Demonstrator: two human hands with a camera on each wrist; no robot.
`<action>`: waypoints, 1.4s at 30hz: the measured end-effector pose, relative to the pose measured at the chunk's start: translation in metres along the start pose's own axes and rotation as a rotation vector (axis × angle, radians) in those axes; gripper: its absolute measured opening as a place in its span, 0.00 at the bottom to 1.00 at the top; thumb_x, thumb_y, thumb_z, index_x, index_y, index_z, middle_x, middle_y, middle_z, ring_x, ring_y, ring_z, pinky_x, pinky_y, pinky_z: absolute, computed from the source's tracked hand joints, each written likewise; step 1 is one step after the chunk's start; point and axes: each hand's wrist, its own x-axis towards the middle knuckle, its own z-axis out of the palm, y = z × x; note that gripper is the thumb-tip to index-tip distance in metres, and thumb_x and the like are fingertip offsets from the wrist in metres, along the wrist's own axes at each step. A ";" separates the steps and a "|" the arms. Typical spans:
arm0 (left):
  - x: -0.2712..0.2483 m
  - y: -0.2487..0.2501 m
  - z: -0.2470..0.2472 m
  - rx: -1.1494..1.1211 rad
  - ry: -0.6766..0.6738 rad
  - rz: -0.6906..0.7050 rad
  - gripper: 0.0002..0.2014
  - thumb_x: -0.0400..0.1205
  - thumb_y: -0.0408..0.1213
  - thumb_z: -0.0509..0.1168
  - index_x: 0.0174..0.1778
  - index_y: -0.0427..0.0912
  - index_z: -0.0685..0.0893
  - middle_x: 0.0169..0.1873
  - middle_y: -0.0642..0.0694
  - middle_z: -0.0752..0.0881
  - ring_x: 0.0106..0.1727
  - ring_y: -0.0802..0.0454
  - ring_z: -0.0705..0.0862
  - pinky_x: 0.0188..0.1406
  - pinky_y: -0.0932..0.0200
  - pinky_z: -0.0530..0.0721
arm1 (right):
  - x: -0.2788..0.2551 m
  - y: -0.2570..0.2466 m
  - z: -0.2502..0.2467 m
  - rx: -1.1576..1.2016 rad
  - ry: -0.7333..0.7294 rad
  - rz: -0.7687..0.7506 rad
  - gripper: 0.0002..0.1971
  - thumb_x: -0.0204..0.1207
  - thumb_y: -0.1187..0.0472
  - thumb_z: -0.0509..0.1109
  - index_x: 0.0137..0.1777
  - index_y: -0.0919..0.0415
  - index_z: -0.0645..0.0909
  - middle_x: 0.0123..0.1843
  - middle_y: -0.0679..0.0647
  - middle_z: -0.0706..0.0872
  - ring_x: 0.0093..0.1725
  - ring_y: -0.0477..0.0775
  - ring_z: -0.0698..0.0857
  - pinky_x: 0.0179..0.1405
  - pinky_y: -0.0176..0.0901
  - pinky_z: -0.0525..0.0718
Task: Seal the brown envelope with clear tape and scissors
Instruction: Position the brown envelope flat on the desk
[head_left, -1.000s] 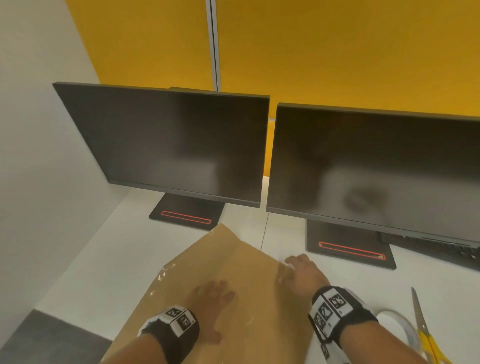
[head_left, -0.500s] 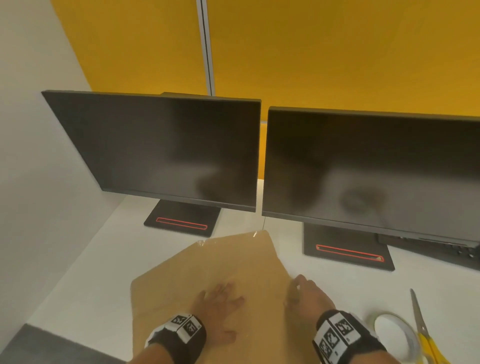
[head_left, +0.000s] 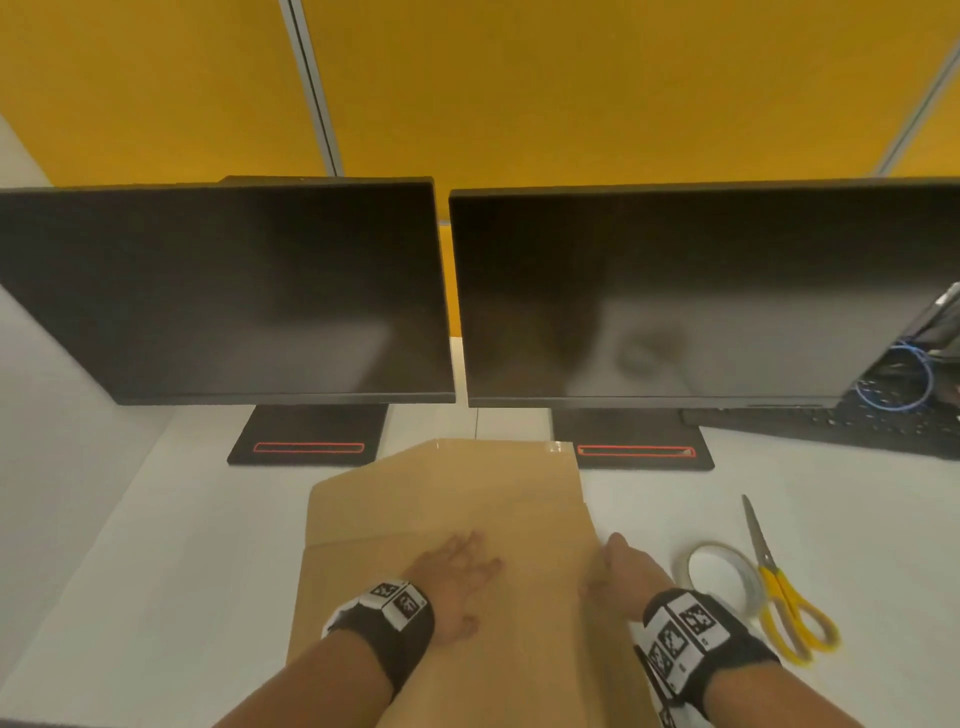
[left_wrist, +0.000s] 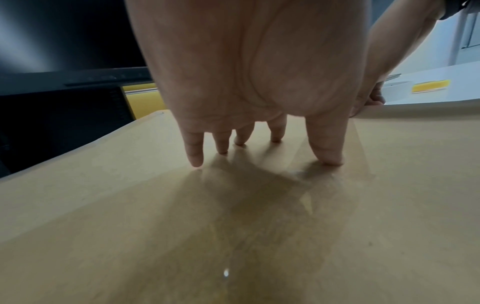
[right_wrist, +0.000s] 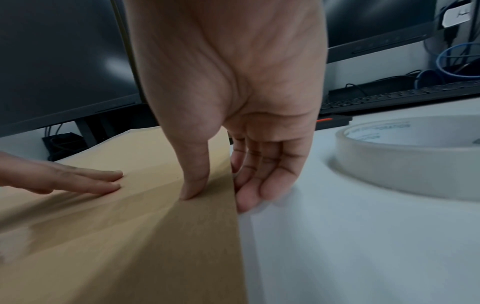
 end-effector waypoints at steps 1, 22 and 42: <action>0.002 0.002 -0.003 0.011 -0.006 0.009 0.40 0.82 0.48 0.62 0.83 0.59 0.43 0.83 0.45 0.32 0.84 0.45 0.36 0.81 0.43 0.47 | -0.001 0.001 -0.001 -0.009 0.004 0.011 0.22 0.75 0.53 0.70 0.63 0.61 0.66 0.58 0.56 0.82 0.57 0.55 0.83 0.52 0.43 0.81; 0.027 0.015 -0.013 0.050 -0.001 0.068 0.41 0.80 0.51 0.64 0.84 0.58 0.46 0.84 0.45 0.36 0.85 0.45 0.39 0.81 0.41 0.46 | 0.003 0.010 -0.010 -0.030 0.106 0.121 0.24 0.74 0.60 0.67 0.68 0.61 0.62 0.61 0.61 0.77 0.59 0.64 0.82 0.55 0.54 0.82; 0.035 -0.088 -0.074 -0.142 0.344 -0.345 0.45 0.78 0.46 0.67 0.84 0.49 0.45 0.84 0.42 0.53 0.84 0.44 0.52 0.81 0.37 0.52 | 0.080 -0.073 -0.050 -0.357 0.223 -0.195 0.50 0.70 0.62 0.73 0.84 0.52 0.42 0.85 0.56 0.54 0.84 0.60 0.51 0.82 0.61 0.55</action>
